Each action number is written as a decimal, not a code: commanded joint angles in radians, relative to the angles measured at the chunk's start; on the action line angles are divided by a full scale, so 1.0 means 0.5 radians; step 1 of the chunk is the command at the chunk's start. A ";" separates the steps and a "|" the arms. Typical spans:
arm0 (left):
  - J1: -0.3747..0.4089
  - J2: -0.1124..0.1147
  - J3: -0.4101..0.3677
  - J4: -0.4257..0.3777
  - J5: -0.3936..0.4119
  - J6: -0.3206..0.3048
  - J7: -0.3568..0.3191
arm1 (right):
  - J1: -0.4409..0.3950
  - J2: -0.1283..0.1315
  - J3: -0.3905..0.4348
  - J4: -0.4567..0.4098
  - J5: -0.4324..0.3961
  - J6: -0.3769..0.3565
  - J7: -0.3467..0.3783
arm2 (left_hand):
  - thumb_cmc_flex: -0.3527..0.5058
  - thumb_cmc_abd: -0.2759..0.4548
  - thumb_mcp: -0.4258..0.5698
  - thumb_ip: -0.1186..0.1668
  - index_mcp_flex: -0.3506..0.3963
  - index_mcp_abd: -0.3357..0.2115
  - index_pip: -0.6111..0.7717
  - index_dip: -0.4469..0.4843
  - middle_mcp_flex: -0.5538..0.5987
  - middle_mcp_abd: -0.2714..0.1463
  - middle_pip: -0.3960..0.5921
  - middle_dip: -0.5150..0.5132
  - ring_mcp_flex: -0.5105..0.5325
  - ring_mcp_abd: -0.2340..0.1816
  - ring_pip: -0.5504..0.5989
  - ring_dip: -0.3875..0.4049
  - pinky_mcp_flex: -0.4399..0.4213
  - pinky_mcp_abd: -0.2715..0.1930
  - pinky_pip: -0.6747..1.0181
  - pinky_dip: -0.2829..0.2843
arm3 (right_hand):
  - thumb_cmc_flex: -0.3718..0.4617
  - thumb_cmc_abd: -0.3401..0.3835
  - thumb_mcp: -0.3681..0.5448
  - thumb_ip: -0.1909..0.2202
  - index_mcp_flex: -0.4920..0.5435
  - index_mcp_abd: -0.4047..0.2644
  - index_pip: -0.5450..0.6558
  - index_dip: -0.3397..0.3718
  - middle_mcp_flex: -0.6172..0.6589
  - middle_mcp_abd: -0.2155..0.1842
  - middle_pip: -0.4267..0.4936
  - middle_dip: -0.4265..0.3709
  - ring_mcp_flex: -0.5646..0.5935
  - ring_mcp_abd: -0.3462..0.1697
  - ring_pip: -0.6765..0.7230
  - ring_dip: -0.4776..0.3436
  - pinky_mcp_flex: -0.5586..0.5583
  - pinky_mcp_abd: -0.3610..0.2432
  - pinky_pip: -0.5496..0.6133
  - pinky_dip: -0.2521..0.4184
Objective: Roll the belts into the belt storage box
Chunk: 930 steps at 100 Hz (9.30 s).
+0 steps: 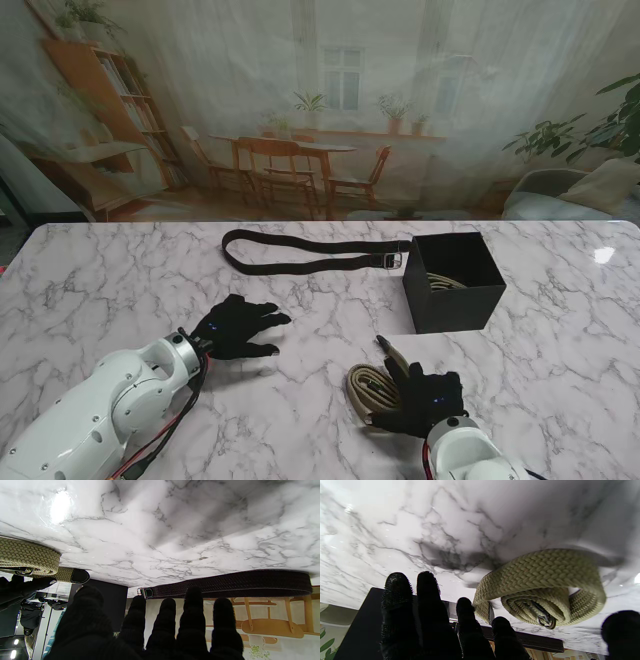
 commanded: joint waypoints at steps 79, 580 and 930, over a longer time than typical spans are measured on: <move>-0.011 -0.001 0.016 0.005 -0.006 -0.007 -0.021 | 0.316 -0.013 -0.308 0.432 0.213 -0.052 -0.686 | 0.026 0.064 -0.053 -0.032 -0.011 0.012 -0.005 0.011 -0.098 -0.001 -0.018 0.018 -0.031 0.005 0.005 0.005 -0.031 0.039 0.029 0.013 | 0.648 -0.760 0.142 -0.001 -0.091 -0.033 0.013 0.399 -0.322 0.000 0.219 -0.051 0.143 -0.416 0.154 0.201 0.074 -0.181 0.123 0.113; 0.152 -0.014 -0.226 -0.069 0.111 0.002 0.188 | 1.288 0.224 0.389 0.966 -0.594 -1.523 -0.874 | 0.021 0.069 -0.052 -0.031 0.142 0.032 0.149 0.193 -0.100 0.003 -0.005 0.051 -0.059 0.000 0.005 0.006 -0.036 0.036 0.029 0.024 | 0.566 -0.408 0.471 -0.044 0.500 -0.427 1.352 0.825 0.322 -0.305 0.694 0.404 0.213 -0.724 0.339 0.341 0.148 -0.602 0.156 0.194; -1.547 -0.219 1.434 1.715 -0.811 0.412 0.046 | 0.291 -0.007 0.627 0.531 0.005 -1.094 -1.837 | 0.316 -0.459 -0.012 -0.010 0.274 -0.334 0.949 0.831 -0.505 -0.187 0.040 -0.016 -0.594 -0.217 -0.147 -0.162 -0.233 -0.371 -0.206 0.088 | 0.782 -0.298 0.145 0.042 0.769 -0.522 1.126 0.894 0.735 -0.378 0.327 0.368 0.145 -0.567 -0.022 0.188 -0.156 -0.382 -0.087 0.222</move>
